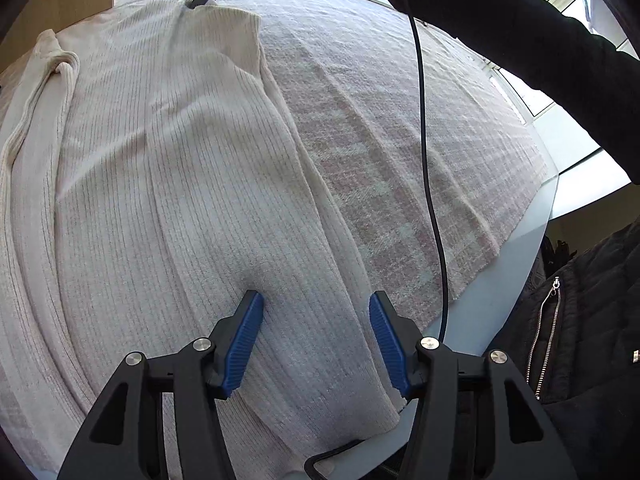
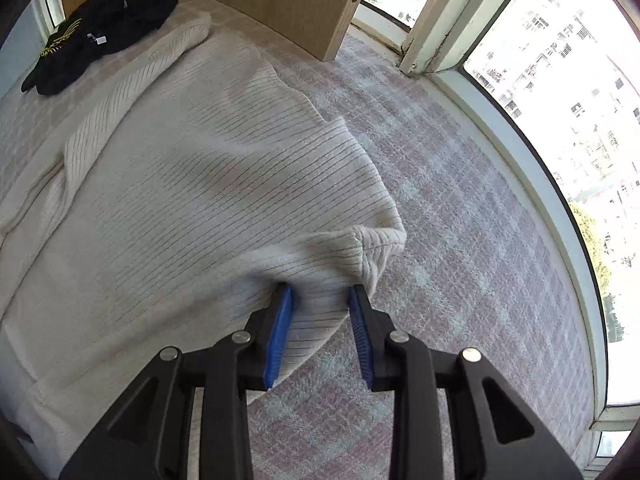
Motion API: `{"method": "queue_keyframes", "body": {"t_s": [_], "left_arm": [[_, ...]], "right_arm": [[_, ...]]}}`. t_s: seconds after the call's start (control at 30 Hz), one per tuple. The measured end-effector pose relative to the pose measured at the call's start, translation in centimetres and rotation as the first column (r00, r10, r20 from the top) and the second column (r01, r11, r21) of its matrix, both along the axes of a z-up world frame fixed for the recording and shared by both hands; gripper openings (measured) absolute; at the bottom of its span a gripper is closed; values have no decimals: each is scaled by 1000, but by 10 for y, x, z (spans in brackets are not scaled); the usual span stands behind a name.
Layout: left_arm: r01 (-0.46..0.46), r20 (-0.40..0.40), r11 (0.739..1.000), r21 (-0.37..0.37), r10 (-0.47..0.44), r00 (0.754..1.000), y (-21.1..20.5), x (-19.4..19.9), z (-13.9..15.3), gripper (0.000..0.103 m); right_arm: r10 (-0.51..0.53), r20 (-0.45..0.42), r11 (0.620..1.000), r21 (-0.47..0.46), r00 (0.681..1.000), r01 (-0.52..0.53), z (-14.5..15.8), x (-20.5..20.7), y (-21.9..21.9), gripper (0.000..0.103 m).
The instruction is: Fold clothes
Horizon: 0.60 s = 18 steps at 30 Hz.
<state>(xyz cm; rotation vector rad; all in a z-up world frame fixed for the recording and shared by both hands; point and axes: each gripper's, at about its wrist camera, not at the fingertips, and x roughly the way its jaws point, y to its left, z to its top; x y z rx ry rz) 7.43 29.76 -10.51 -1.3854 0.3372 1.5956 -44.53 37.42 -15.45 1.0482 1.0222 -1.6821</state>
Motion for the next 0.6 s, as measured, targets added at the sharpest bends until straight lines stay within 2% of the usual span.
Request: {"method": "queue_keyframes", "body": {"t_s": [0.03, 0.13, 0.2, 0.23, 0.33, 0.43, 0.6], "left_arm": [[-1, 5, 1000, 8, 1, 1000, -1, -1, -1, 54], [-9, 23, 999, 30, 9, 1000, -5, -3, 0, 54], [-19, 37, 999, 37, 18, 999, -7, -4, -1, 54], [-24, 42, 999, 38, 22, 999, -7, -5, -1, 54], [-21, -2, 1000, 10, 21, 1000, -1, 0, 4, 54], [16, -60, 1000, -4, -16, 998, 2, 19, 16, 54], [38, -127, 998, -56, -45, 991, 5, 53, 15, 54]], "right_arm": [[-23, 21, 1000, -12, 999, 24, 1, -10, 0, 46], [-83, 86, 994, -57, 993, 88, 11, -30, 9, 47], [-81, 167, 990, -104, 983, 100, 24, -30, 21, 47], [-75, 183, 991, -95, 980, 94, 24, -27, 25, 48], [-63, 195, 997, -40, 979, 73, 19, -17, 34, 49], [-72, 197, 997, -18, 978, 77, 11, -12, 39, 49], [-88, 194, 996, 4, 977, 89, 3, -5, 49, 49]]}}
